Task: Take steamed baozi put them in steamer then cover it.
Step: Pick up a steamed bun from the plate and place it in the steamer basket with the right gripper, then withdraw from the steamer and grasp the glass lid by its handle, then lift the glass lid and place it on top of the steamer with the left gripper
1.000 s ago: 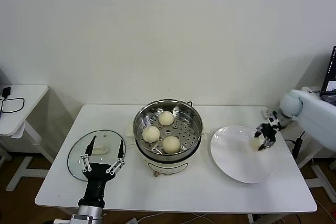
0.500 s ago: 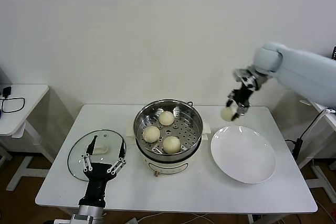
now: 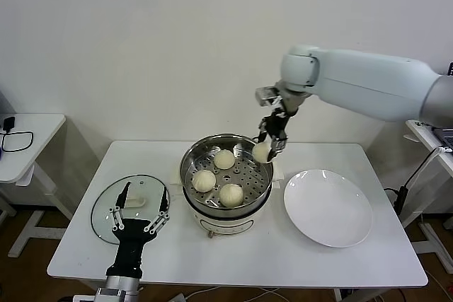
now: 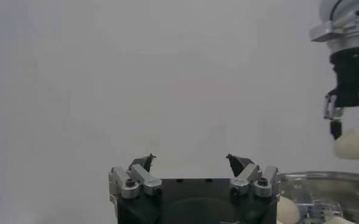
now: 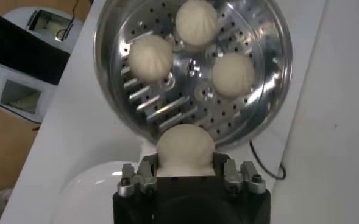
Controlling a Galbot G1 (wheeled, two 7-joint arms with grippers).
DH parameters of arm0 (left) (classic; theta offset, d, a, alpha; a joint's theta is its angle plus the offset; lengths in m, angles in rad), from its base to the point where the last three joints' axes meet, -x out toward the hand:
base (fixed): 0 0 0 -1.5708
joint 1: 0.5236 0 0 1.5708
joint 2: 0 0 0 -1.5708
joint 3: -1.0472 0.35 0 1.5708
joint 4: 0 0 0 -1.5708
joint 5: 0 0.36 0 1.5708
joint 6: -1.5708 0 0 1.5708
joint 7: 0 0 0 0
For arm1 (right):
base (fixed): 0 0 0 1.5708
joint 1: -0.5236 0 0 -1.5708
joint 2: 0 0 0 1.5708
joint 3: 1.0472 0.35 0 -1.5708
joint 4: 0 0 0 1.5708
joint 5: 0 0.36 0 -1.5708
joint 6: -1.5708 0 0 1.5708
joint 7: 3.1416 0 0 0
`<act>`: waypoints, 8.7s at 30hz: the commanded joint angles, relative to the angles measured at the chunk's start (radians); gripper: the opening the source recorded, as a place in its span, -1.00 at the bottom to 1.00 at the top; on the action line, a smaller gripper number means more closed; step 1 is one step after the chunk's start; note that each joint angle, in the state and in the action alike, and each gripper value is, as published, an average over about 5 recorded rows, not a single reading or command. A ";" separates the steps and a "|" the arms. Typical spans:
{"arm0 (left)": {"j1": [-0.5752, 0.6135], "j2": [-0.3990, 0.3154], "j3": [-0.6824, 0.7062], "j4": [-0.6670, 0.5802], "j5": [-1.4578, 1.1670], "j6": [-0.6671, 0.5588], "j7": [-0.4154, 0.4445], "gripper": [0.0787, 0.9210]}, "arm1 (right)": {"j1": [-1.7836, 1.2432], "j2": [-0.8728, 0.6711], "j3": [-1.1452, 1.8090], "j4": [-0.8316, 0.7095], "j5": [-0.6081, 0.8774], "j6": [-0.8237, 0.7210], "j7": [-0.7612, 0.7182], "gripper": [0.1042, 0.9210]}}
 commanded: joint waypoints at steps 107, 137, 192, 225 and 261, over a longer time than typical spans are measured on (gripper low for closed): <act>-0.260 0.098 -0.206 0.698 1.122 0.079 -0.131 0.77 | -2.015 0.034 2.077 0.364 -0.235 0.658 1.385 0.76; -0.442 0.108 -0.168 0.864 1.178 0.071 -0.171 0.77 | -2.026 0.071 2.060 0.349 -0.278 0.658 1.366 0.76; -0.525 0.095 -0.140 0.936 1.196 0.075 -0.124 -0.49 | -2.026 0.085 2.078 0.345 -0.312 0.667 1.375 0.76; -0.538 0.127 0.371 -0.076 1.060 0.703 0.282 -0.75 | -2.016 0.100 2.093 0.314 -0.327 0.662 1.382 0.76; -0.786 -0.094 0.617 0.401 1.471 0.834 0.551 -0.75 | -1.987 0.146 2.115 0.259 -0.372 0.660 1.385 0.76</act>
